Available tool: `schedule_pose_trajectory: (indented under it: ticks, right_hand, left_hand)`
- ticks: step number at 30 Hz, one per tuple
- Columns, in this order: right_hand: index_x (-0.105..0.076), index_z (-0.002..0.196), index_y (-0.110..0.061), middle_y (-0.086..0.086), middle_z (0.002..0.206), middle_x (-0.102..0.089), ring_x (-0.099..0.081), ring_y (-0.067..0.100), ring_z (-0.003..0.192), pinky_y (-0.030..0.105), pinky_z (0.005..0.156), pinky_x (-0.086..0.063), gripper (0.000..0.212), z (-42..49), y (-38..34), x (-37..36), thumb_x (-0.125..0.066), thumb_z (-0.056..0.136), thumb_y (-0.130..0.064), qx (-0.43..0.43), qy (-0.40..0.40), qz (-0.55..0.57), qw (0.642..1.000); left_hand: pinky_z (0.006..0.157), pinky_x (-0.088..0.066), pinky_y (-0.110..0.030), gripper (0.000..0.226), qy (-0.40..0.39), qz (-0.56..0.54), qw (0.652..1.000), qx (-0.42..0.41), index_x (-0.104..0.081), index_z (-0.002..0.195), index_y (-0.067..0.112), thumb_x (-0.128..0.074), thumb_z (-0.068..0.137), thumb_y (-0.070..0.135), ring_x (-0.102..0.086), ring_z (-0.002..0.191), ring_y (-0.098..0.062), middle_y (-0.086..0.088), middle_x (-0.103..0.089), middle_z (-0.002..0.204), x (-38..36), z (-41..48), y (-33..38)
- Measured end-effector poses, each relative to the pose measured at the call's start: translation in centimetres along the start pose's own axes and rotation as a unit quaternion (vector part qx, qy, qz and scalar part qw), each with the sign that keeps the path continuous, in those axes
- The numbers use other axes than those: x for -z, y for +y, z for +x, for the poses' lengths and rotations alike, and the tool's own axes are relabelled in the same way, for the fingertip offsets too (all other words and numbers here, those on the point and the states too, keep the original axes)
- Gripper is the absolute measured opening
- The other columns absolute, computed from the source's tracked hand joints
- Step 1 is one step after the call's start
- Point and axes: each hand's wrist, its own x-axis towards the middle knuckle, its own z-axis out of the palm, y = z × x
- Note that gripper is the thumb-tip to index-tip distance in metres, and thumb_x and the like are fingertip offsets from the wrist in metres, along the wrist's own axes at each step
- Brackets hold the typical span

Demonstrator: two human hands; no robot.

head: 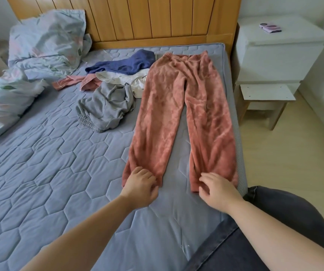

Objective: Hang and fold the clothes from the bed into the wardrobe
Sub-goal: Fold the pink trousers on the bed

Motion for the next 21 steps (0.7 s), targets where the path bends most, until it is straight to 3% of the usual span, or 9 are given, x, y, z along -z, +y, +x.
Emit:
schedule_pose_trajectory:
  ticks: [4, 8, 12, 13, 16, 17, 18, 19, 21]
  right_hand:
    - [-0.064, 0.110, 0.001, 0.016, 0.119, -0.060, -0.056, 0.034, 0.110, 0.045, 0.093, -0.046, 0.031, 0.6, 0.9, 0.8, -0.064, 0.083, -0.014, -0.138, 0.217, 0.017, 0.966]
    - [-0.043, 0.137, -0.005, 0.015, 0.131, -0.053, -0.049, 0.033, 0.120, 0.045, 0.097, -0.044, 0.052, 0.3, 2.4, 0.9, -0.058, 0.090, -0.023, -0.387, 0.144, 0.135, 0.900]
    - [-0.049, 0.130, -0.001, 0.017, 0.123, -0.058, -0.055, 0.036, 0.114, 0.040, 0.089, -0.045, 0.041, 0.4, 3.3, 0.8, -0.055, 0.093, -0.017, -0.407, 0.106, 0.244, 0.874]
    - [-0.056, 0.120, 0.002, 0.019, 0.116, -0.060, -0.056, 0.037, 0.110, 0.038, 0.085, -0.044, 0.032, 0.4, 3.5, 0.9, -0.054, 0.093, -0.017, -0.408, 0.115, 0.268, 0.865]
    - [-0.063, 0.108, 0.001, 0.019, 0.109, -0.064, -0.060, 0.033, 0.102, 0.038, 0.083, -0.047, 0.026, 0.4, 4.3, 1.6, -0.060, 0.093, -0.020, -0.450, 0.178, 0.455, 0.748]
    - [-0.063, 0.111, -0.002, 0.017, 0.110, -0.064, -0.060, 0.032, 0.101, 0.041, 0.085, -0.050, 0.027, 0.4, 4.7, 2.0, -0.062, 0.092, -0.021, -0.463, 0.179, 0.536, 0.683]
    - [-0.061, 0.115, -0.004, 0.015, 0.110, -0.063, -0.060, 0.031, 0.101, 0.044, 0.086, -0.052, 0.029, 0.3, 4.9, 2.2, -0.063, 0.092, -0.022, -0.469, 0.165, 0.601, 0.626]
    - [-0.060, 0.118, -0.006, 0.013, 0.111, -0.062, -0.060, 0.031, 0.102, 0.044, 0.085, -0.052, 0.033, 0.1, 5.1, 2.4, -0.064, 0.091, -0.025, -0.471, 0.145, 0.634, 0.595]
    - [-0.058, 0.123, -0.005, 0.012, 0.116, -0.059, -0.058, 0.030, 0.106, 0.044, 0.085, -0.052, 0.045, -0.1, 5.6, 2.2, -0.068, 0.087, -0.031, -0.490, 0.118, 0.617, 0.605]
  left_hand:
    - [0.064, -0.044, -0.027, 0.023, -0.022, -0.131, 0.984, 0.123, -0.068, 0.089, 0.016, -0.051, 0.081, 0.029, -0.058, 0.072, -0.019, 0.006, -0.059, 0.074, -1.4, 2.4, 4.2]
    - [0.075, -0.052, -0.028, 0.040, -0.157, -0.438, 0.765, 0.444, -0.058, 0.116, 0.015, -0.066, 0.082, 0.036, -0.066, 0.088, -0.020, -0.002, -0.068, 0.095, -2.4, 7.4, 7.8]
    - [0.069, -0.051, -0.025, 0.035, -0.195, -0.490, 0.737, 0.424, -0.059, 0.111, 0.012, -0.070, 0.078, 0.014, -0.062, 0.076, -0.014, -0.002, -0.064, 0.088, -3.2, 10.0, 10.3]
    - [0.067, -0.053, -0.027, 0.024, -0.194, -0.550, 0.686, 0.436, -0.061, 0.106, 0.008, -0.062, 0.082, 0.006, -0.062, 0.070, -0.015, -0.004, -0.065, 0.083, -3.4, 10.0, 10.4]
    - [0.051, -0.055, -0.026, 0.020, -0.180, -0.765, 0.384, 0.484, -0.058, 0.094, 0.005, -0.039, 0.093, 0.002, -0.064, 0.053, -0.019, -0.010, -0.065, 0.066, -2.8, 9.2, 10.0]
    - [0.049, -0.054, -0.024, 0.021, -0.190, -0.765, 0.358, 0.500, -0.057, 0.087, 0.005, -0.037, 0.094, 0.004, -0.063, 0.050, -0.019, -0.010, -0.064, 0.061, -2.9, 8.9, 9.6]
    - [0.048, -0.052, -0.024, 0.022, -0.211, -0.726, 0.408, 0.512, -0.057, 0.081, 0.005, -0.039, 0.093, 0.007, -0.062, 0.047, -0.019, -0.009, -0.063, 0.056, -3.0, 8.6, 9.4]
    - [0.048, -0.052, -0.025, 0.022, -0.231, -0.653, 0.508, 0.512, -0.057, 0.077, 0.005, -0.043, 0.092, 0.010, -0.061, 0.044, -0.019, -0.009, -0.063, 0.054, -3.0, 8.2, 9.4]
    - [0.054, -0.054, -0.033, 0.017, -0.179, -0.489, 0.705, 0.482, -0.058, 0.081, 0.009, -0.050, 0.090, 0.021, -0.061, 0.047, -0.017, -0.003, -0.064, 0.059, -3.4, 7.5, 9.5]
